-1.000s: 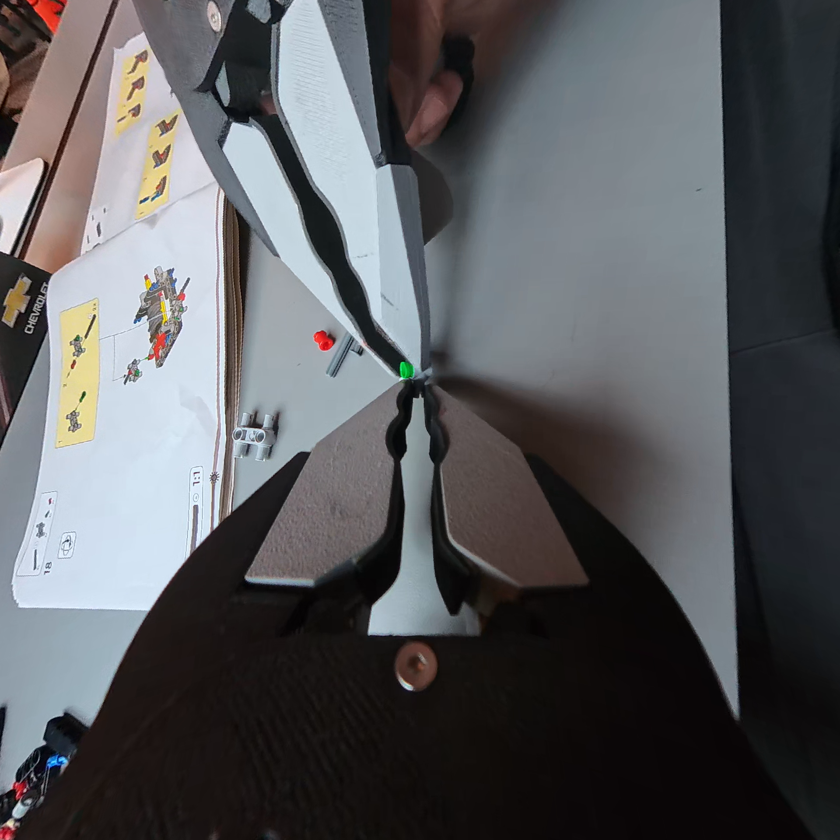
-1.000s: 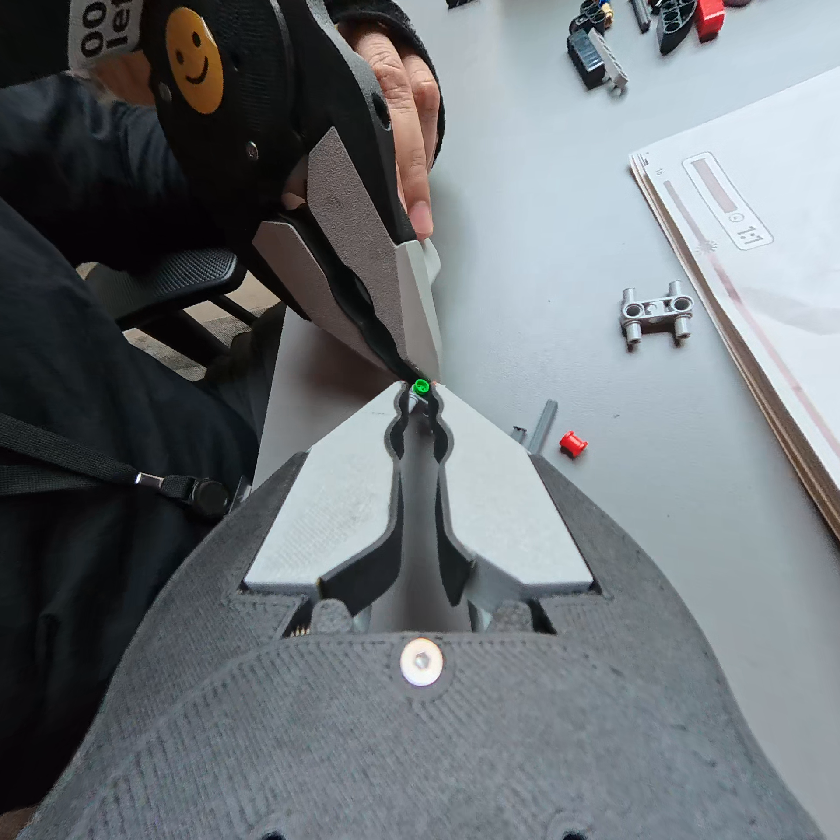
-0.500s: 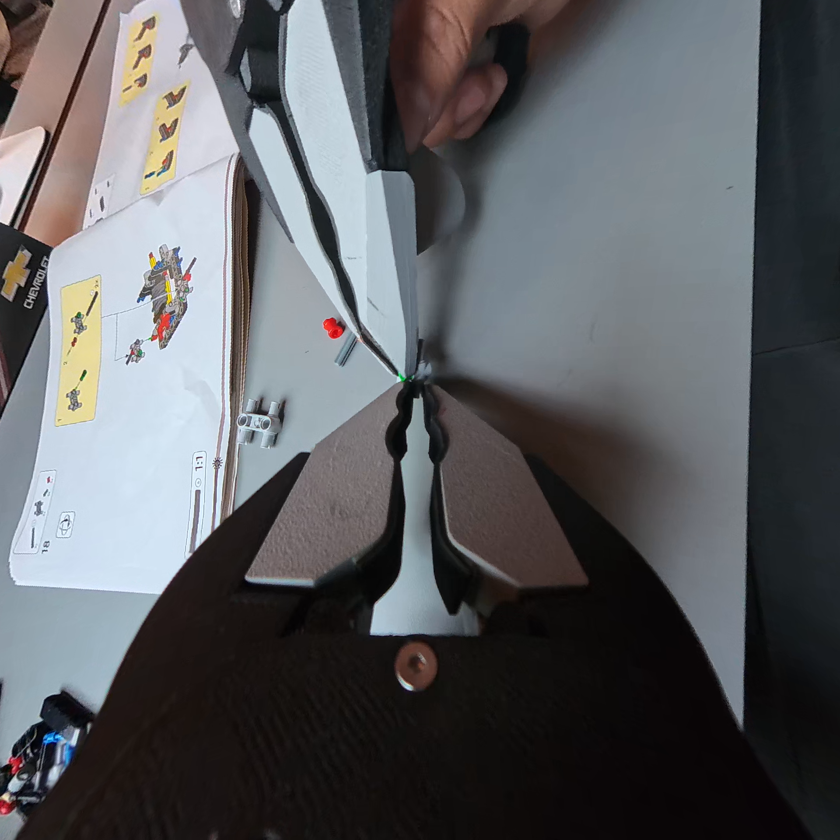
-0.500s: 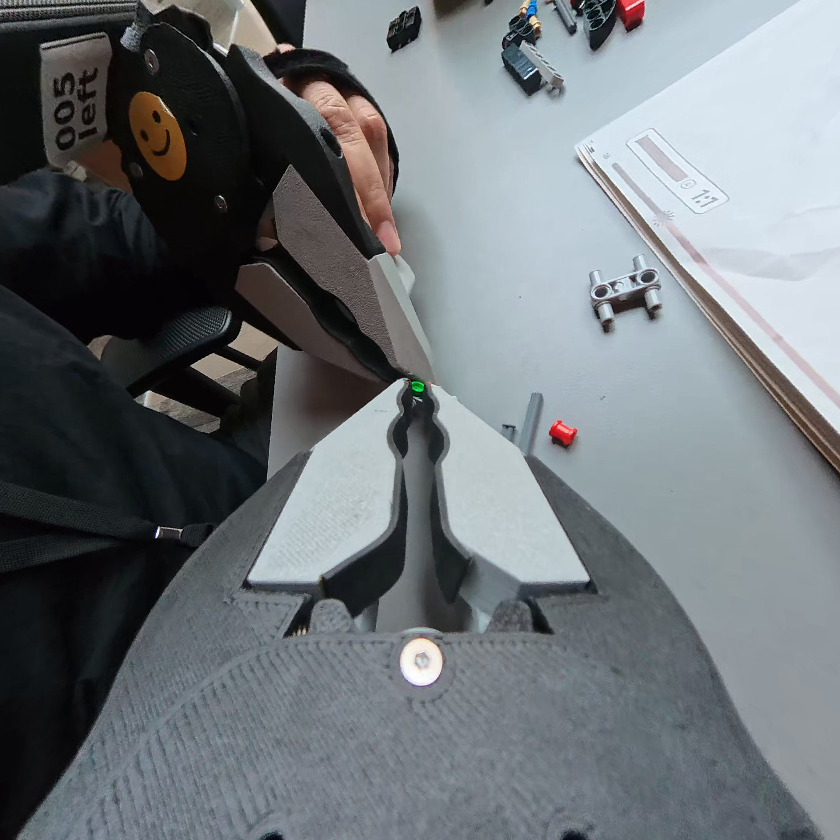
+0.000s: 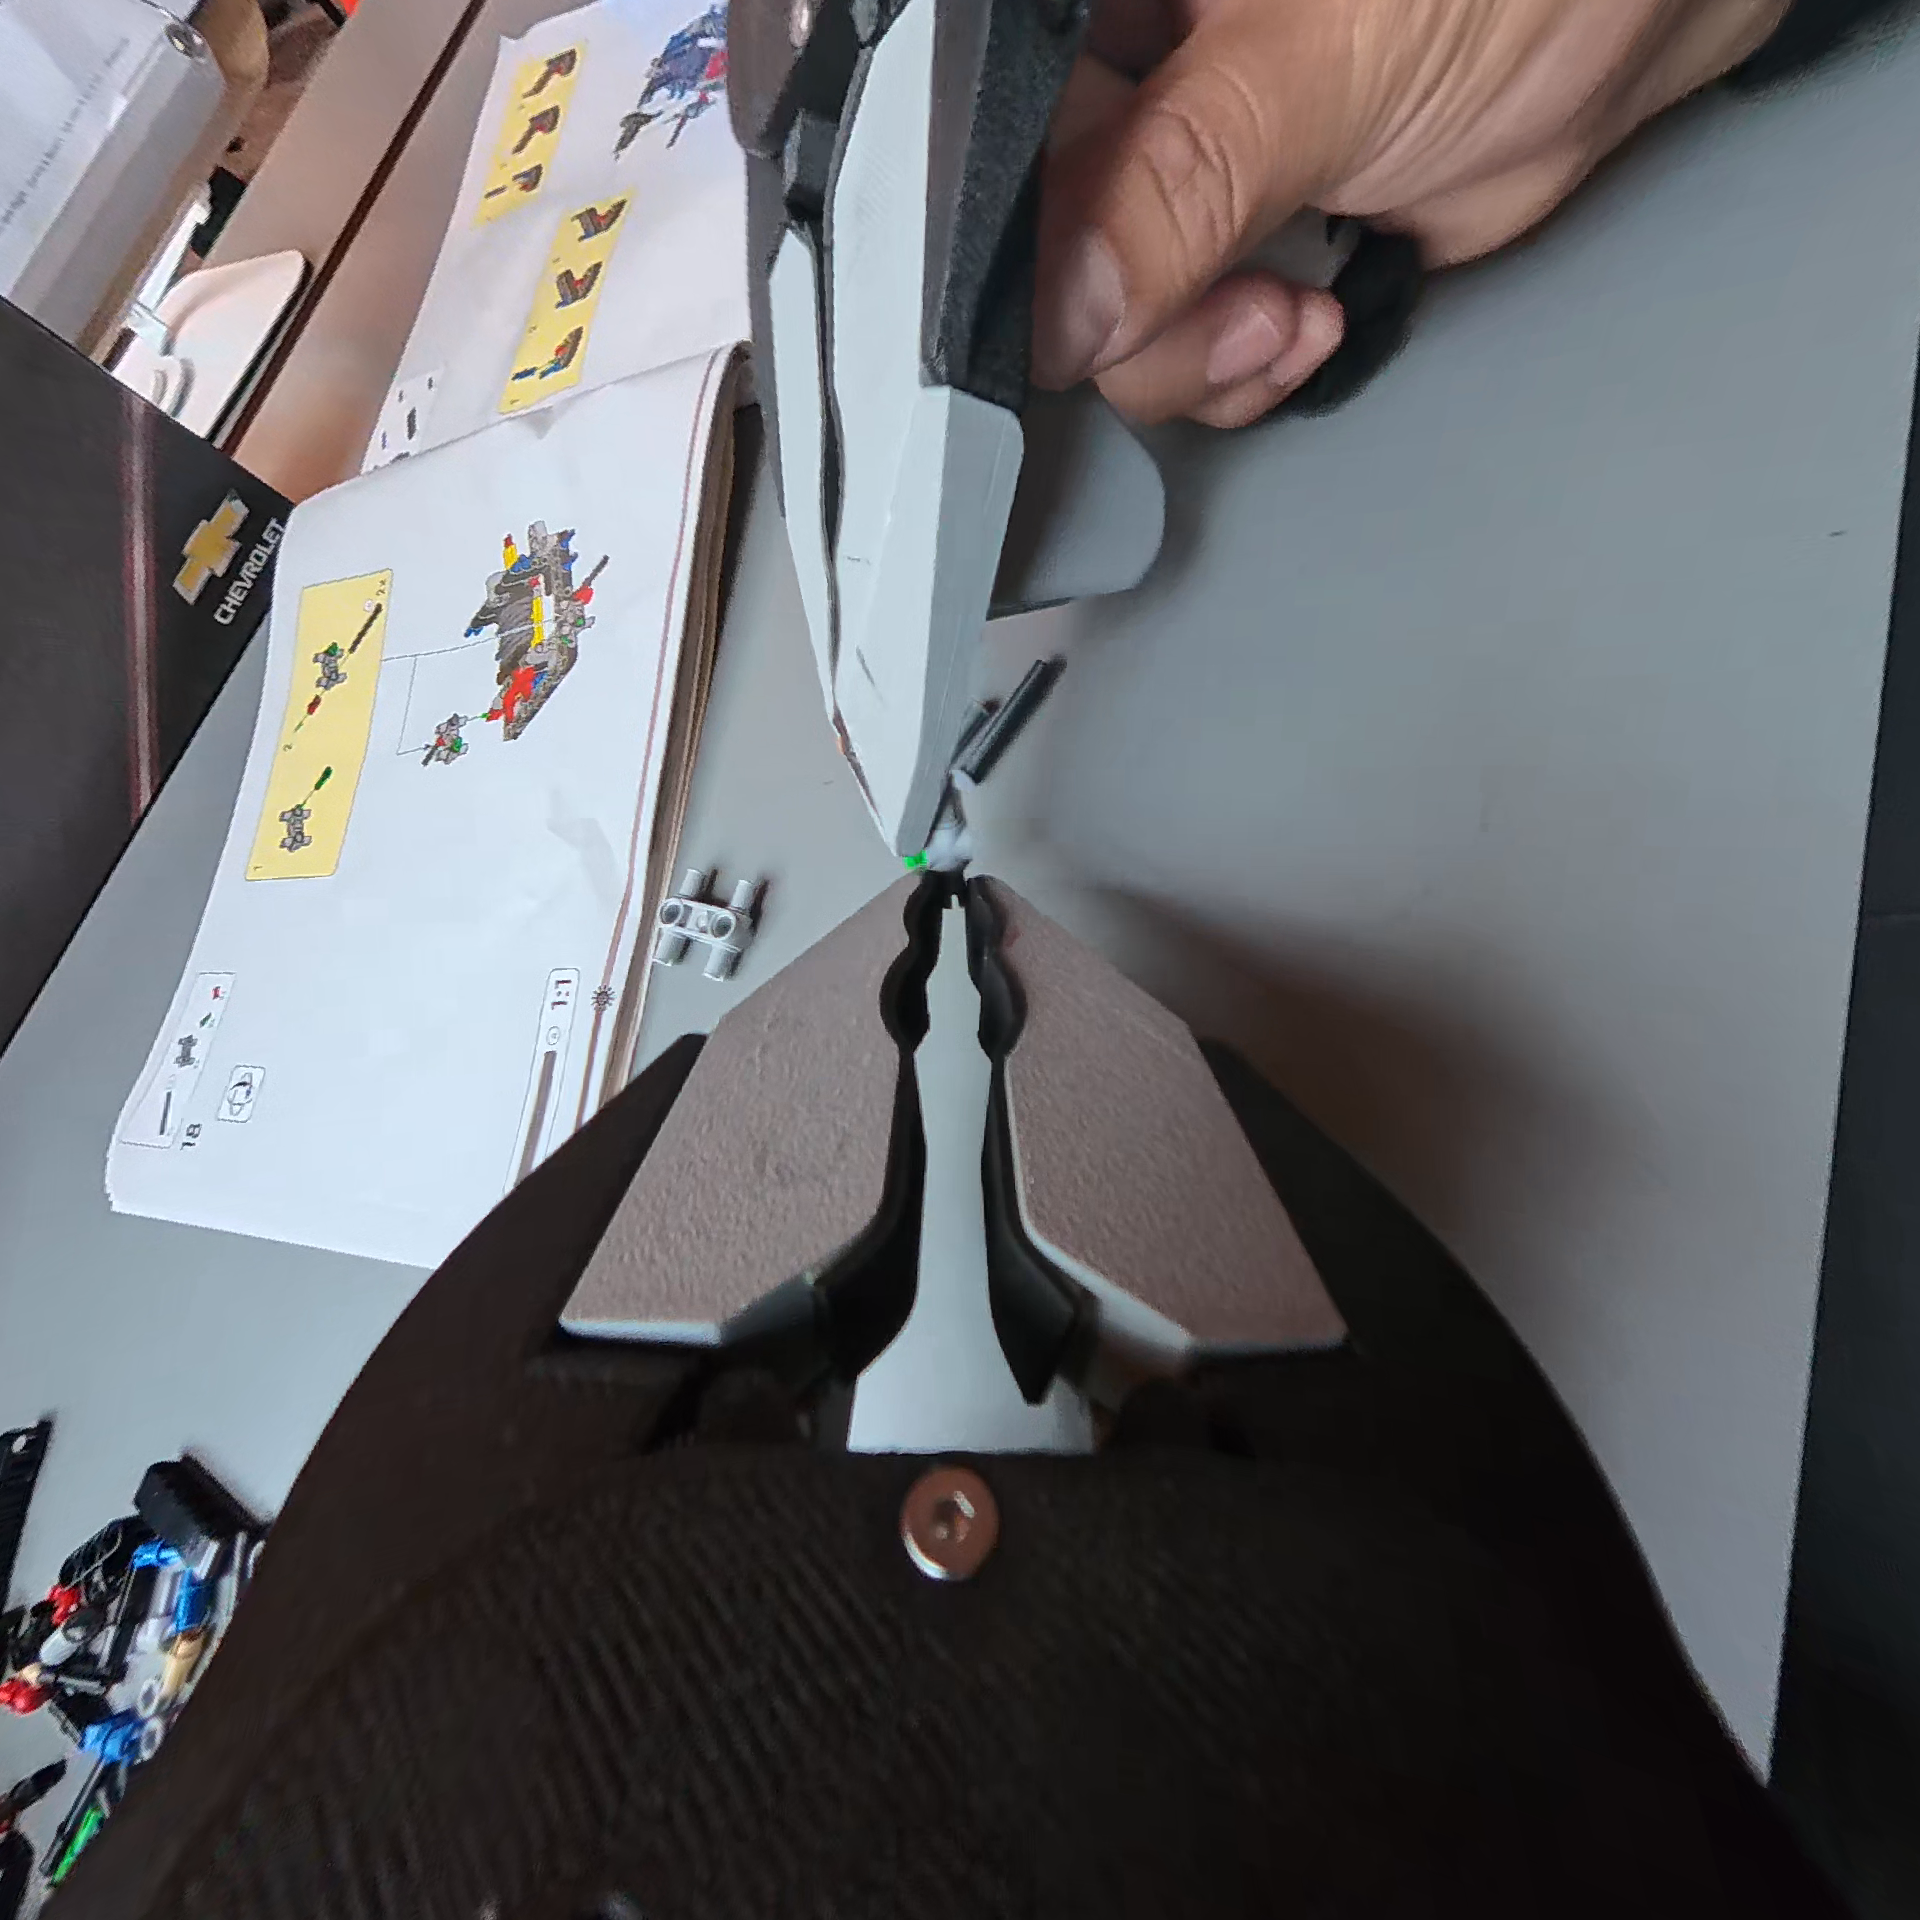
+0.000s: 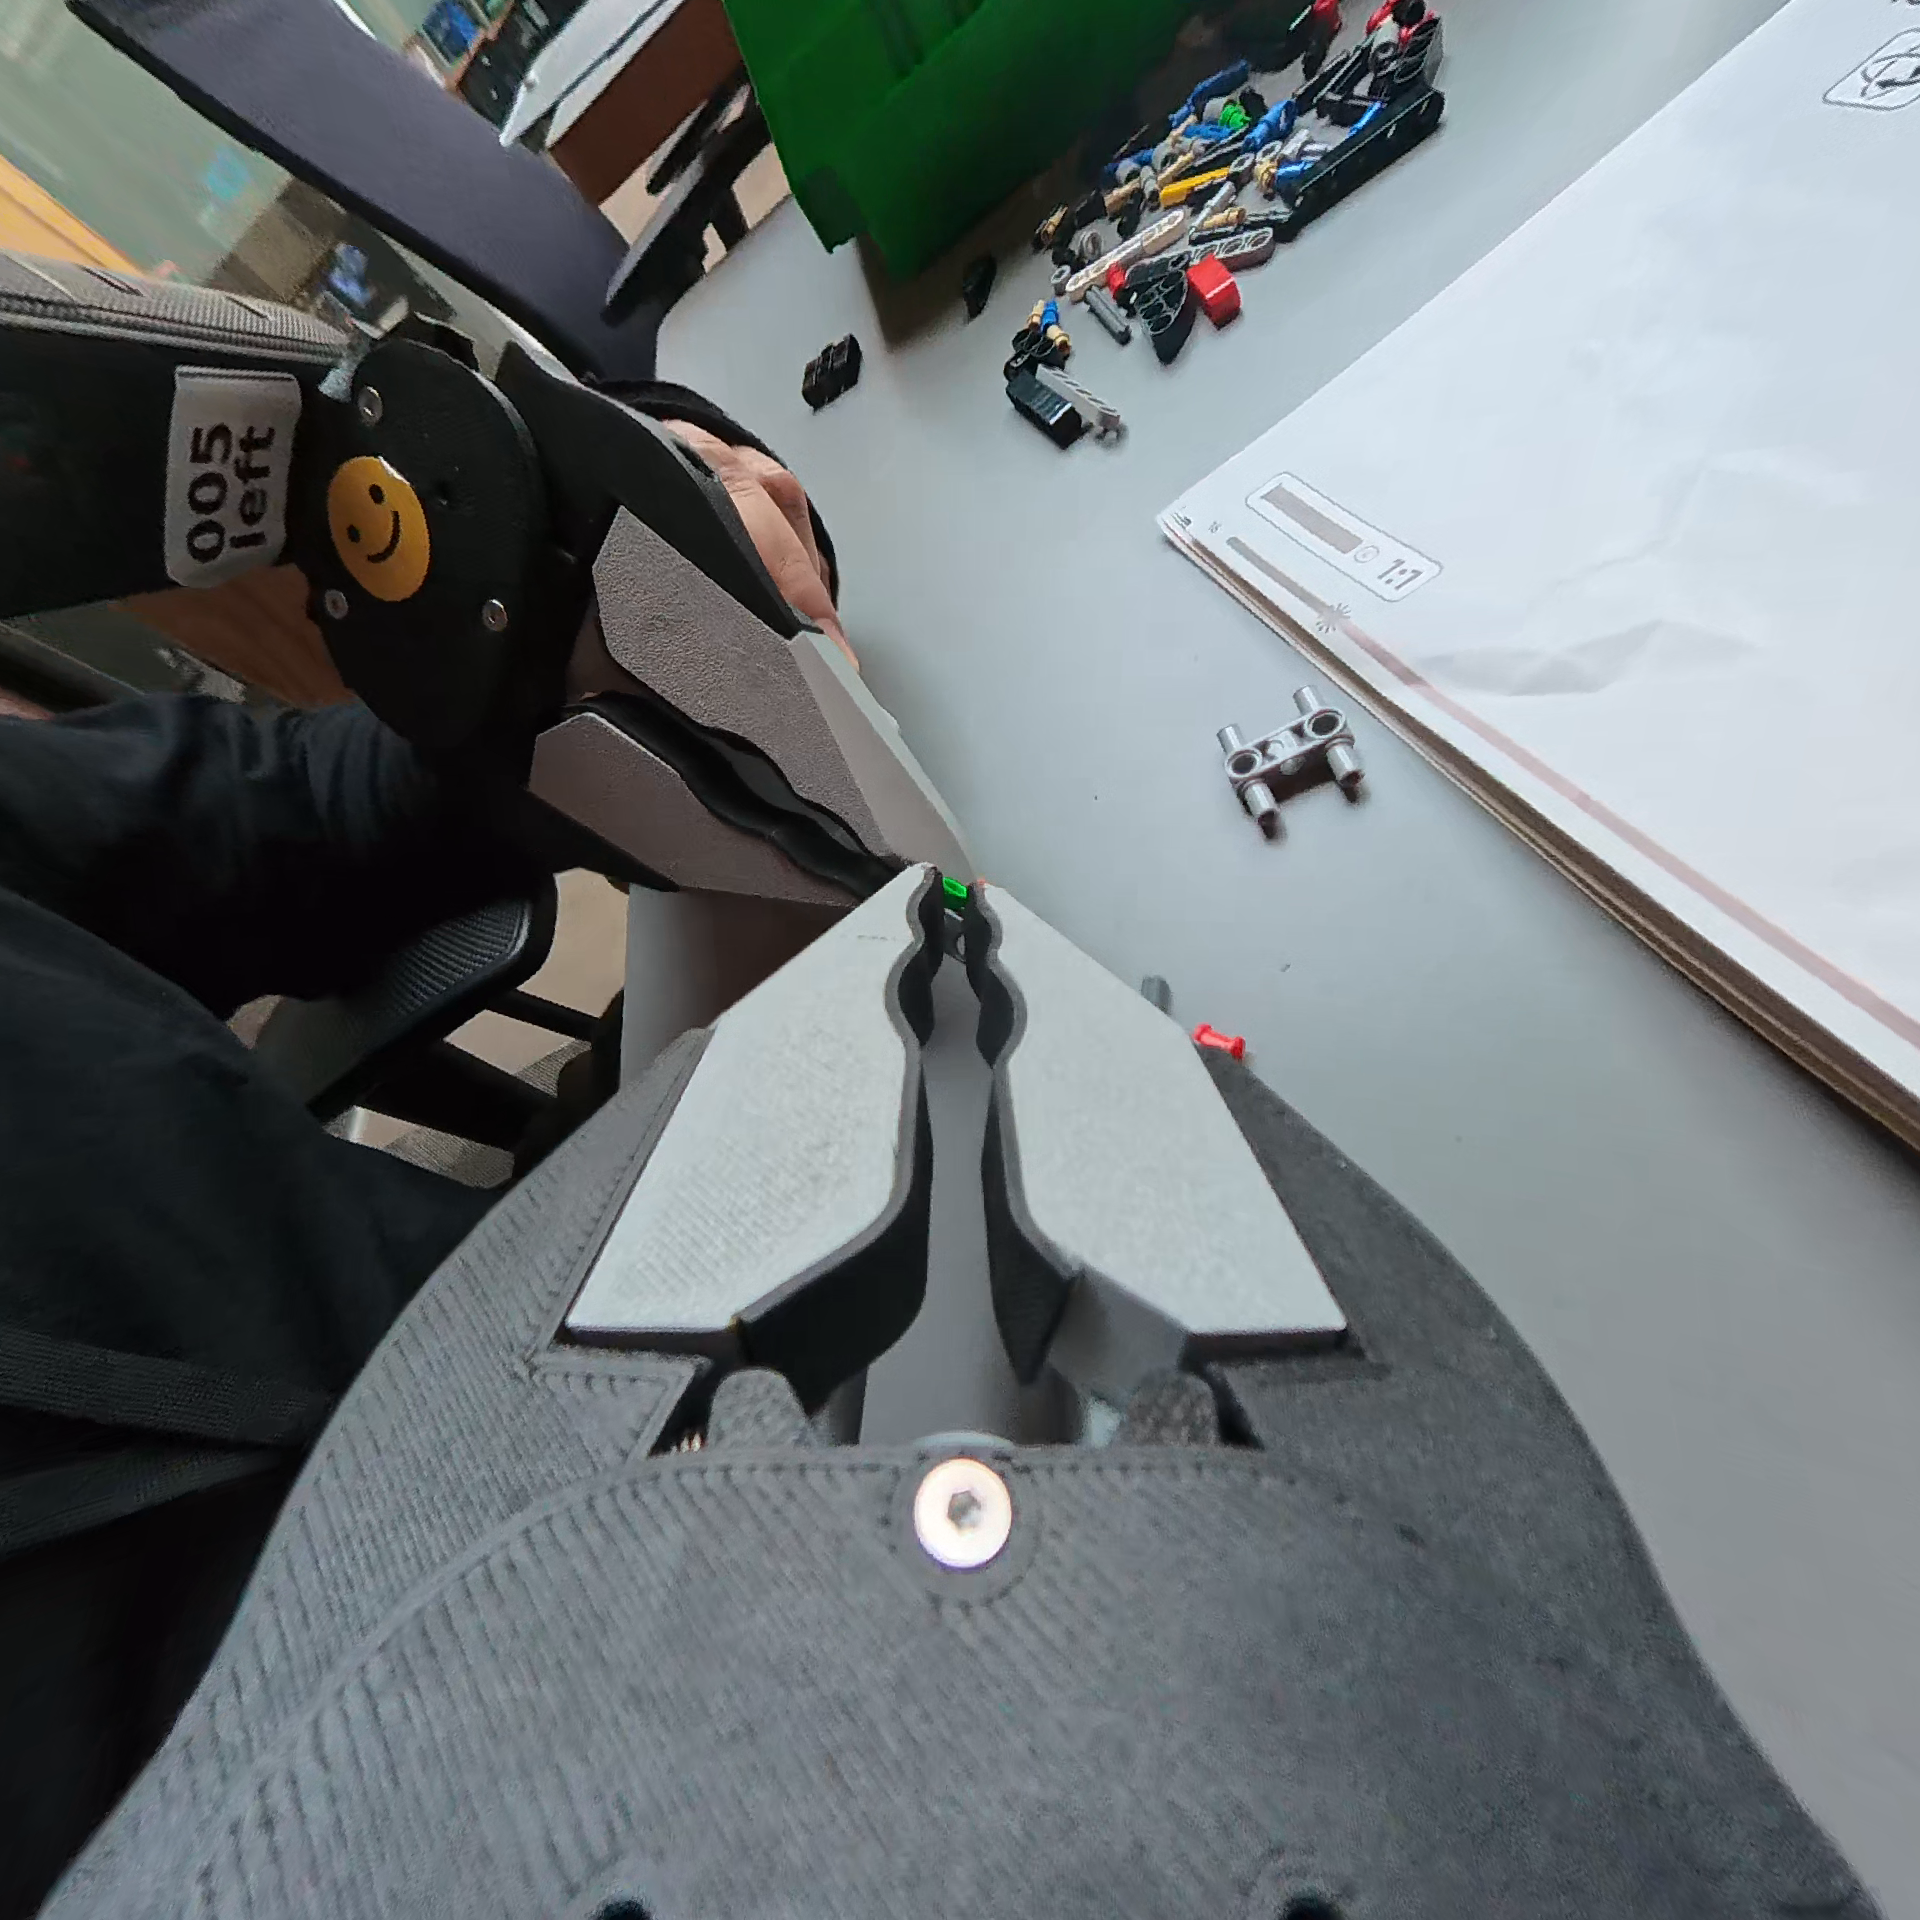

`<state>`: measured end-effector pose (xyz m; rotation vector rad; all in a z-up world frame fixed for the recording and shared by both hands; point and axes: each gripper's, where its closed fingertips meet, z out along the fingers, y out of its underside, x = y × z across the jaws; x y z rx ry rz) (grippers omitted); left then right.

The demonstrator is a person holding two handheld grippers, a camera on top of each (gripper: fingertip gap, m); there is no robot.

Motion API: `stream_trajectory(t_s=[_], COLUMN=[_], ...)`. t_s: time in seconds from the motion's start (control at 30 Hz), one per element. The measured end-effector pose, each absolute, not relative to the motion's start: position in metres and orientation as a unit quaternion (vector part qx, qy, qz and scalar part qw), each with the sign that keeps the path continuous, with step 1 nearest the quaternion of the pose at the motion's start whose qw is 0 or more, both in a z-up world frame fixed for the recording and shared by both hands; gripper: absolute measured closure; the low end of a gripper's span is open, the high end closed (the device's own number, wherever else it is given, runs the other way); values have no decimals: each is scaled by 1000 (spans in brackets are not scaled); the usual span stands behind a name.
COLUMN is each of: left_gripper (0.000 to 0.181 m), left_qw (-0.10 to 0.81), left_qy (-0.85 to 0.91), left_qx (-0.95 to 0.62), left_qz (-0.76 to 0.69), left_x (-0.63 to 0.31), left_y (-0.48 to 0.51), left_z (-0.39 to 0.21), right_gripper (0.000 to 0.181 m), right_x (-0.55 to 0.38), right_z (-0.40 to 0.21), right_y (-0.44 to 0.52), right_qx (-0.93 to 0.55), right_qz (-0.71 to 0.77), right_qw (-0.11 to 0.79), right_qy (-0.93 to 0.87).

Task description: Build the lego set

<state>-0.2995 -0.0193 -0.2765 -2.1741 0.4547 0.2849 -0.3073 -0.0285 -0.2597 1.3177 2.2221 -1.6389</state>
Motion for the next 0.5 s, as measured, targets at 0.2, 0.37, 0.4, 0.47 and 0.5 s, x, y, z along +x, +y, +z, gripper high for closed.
stream_trajectory(t_s=[0.2, 0.37, 0.4, 0.47, 0.5], left_gripper=[178, 178, 178, 178, 179], left_qw=[419, 402, 402, 399, 397], left_qy=[187, 202, 201, 203, 204], left_qx=[-879, -881, -882, -883, -883], left_qz=[126, 146, 144, 143, 146], left_x=[-299, -299, -299, -298, -299], left_y=[-17, -16, -17, -18, -18], left_z=[-282, -288, -288, -288, -289], right_gripper=[180, 180, 179, 179, 179], right_x=[-303, -301, -302, -301, -301], right_z=[-265, -271, -271, -271, -272], right_y=[-28, -27, -27, -28, -28], right_qx=[422, 400, 398, 395, 396], right_qz=[-528, -491, -489, -488, -487], right_qw=[89, 58, 55, 64, 68], right_qy=[731, 772, 774, 775, 775])
